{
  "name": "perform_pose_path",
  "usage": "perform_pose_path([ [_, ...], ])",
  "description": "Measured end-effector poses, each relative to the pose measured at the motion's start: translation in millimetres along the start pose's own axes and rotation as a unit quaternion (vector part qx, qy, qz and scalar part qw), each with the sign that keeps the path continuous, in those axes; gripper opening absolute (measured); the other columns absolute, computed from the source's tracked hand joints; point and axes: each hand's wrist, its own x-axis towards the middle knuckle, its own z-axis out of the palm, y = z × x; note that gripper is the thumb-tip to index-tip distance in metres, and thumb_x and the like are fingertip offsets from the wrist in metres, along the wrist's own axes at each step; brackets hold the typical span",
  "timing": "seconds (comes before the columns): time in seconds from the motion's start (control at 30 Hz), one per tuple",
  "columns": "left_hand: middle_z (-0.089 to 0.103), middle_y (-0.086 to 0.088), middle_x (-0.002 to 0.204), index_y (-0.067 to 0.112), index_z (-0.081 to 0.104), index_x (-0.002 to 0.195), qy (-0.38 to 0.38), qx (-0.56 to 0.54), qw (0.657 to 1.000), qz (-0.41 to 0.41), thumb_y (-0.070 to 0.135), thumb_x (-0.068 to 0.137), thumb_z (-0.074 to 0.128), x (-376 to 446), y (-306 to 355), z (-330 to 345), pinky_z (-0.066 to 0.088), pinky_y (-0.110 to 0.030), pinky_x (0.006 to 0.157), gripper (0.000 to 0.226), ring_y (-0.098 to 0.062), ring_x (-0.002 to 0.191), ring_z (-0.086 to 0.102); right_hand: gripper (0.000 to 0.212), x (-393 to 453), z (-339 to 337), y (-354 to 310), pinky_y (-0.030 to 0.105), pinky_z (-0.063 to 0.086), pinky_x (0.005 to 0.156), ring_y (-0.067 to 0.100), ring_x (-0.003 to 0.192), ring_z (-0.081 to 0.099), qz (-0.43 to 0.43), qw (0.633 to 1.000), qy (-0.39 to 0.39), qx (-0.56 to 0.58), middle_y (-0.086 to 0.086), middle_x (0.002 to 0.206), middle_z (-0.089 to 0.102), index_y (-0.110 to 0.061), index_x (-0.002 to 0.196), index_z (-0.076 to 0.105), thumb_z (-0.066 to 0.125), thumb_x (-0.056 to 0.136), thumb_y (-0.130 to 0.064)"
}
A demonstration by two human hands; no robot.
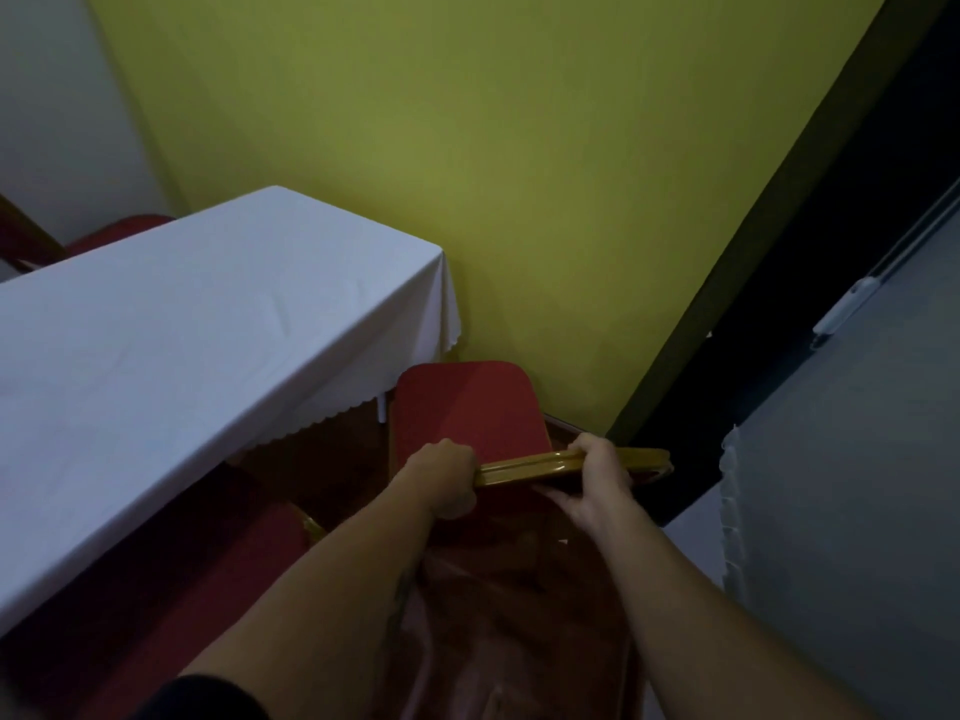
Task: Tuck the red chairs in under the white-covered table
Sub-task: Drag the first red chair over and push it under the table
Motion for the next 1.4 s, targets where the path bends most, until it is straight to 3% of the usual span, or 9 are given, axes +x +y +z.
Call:
perform_pose_path([
  [0.13,0.063,-0.014,0.126,0.011,0.065,0.123,0.003,-0.015,1.000,0.019,0.020,0.090,0.061,7.1,18.3,4.7,0.054,-0.043,0.092,0.035,-0.036,0.112,0.063,0.016,19.9,-13.4,-25.6,0.060,0.058,0.068,0.036,0.104,0.055,-0.018,0.997,-0.037,-0.063,0.019,0.115,0.047,-0.006,0.098,0.051,0.055,0.083,-0.004],
  [0.3,0.064,-0.011,0.111,0.015,0.064,0.103,-0.025,-0.046,0.999,0.008,0.034,0.084,0.067,20.3,19.1,7.4,0.052,-0.036,0.075,0.027,-0.028,0.090,0.060,0.007,35.3,-23.9,-42.0,0.052,0.056,0.059,0.033,0.093,0.060,0.006,0.991,-0.066,-0.112,0.018,0.101,0.053,-0.006,0.091,0.050,0.054,0.085,-0.007],
  [0.47,0.062,-0.012,0.125,0.013,0.061,0.127,-0.082,-0.048,0.995,-0.037,0.027,0.086,0.061,26.5,10.3,18.1,0.056,-0.040,0.087,0.044,-0.033,0.109,0.064,0.007,47.3,-23.2,-44.2,0.042,0.058,0.045,0.029,0.082,0.059,0.008,0.989,-0.077,-0.129,0.016,0.092,0.053,-0.007,0.089,0.050,0.055,0.084,-0.010],
  [0.63,0.062,-0.010,0.124,0.015,0.059,0.126,-0.089,-0.029,0.995,-0.040,0.027,0.084,0.061,35.7,24.4,14.5,0.057,-0.042,0.089,0.044,-0.031,0.108,0.065,0.007,61.7,-27.2,-58.3,0.042,0.058,0.046,0.029,0.083,0.060,0.014,0.986,-0.094,-0.139,0.016,0.090,0.054,-0.006,0.087,0.050,0.055,0.084,-0.009],
  [0.8,0.052,0.003,0.078,0.017,0.054,0.095,-0.098,-0.019,0.995,-0.030,0.027,0.085,0.059,44.0,49.8,14.0,0.052,-0.039,0.074,0.015,-0.026,0.085,0.061,0.005,82.2,-33.7,-80.7,0.043,0.059,0.051,0.028,0.077,0.060,0.013,0.980,-0.101,-0.172,0.013,0.080,0.054,-0.008,0.081,0.051,0.055,0.083,-0.011],
  [0.9,0.048,0.004,0.072,0.022,0.047,0.075,-0.083,-0.017,0.996,-0.028,0.029,0.084,0.060,47.7,67.8,17.2,0.053,-0.039,0.074,0.017,-0.025,0.082,0.060,0.006,92.8,-37.5,-96.9,0.040,0.059,0.057,0.026,0.074,0.059,0.012,0.971,-0.115,-0.209,0.011,0.077,0.054,-0.009,0.079,0.052,0.055,0.083,-0.012],
  [1.03,0.059,0.002,0.070,0.023,0.050,0.068,-0.082,-0.023,0.995,-0.045,0.024,0.082,0.062,50.7,90.5,18.0,0.054,-0.035,0.069,0.019,-0.023,0.074,0.063,0.016,108.4,-37.7,-115.9,0.040,0.055,0.068,0.025,0.076,0.057,0.008,0.957,-0.146,-0.252,0.009,0.075,0.054,-0.011,0.072,0.051,0.053,0.088,-0.012],
  [1.23,0.060,0.001,0.086,0.020,0.059,0.094,-0.079,-0.085,0.989,-0.092,0.030,0.090,0.062,53.8,100.3,16.6,0.051,-0.036,0.073,0.011,-0.020,0.079,0.060,0.015,122.0,-13.3,-129.6,0.038,0.055,0.062,0.025,0.075,0.058,0.006,0.927,-0.196,-0.319,0.008,0.075,0.055,-0.012,0.074,0.051,0.052,0.089,-0.016],
  [1.4,0.055,0.002,0.084,0.019,0.057,0.099,-0.073,-0.130,0.978,-0.142,0.031,0.091,0.063,49.5,96.7,14.2,0.055,-0.040,0.083,0.016,-0.022,0.087,0.060,0.020,125.5,14.3,-130.1,0.032,0.053,0.051,0.023,0.067,0.057,0.013,0.900,-0.233,-0.367,0.007,0.069,0.052,-0.013,0.071,0.048,0.049,0.091,-0.016],
])
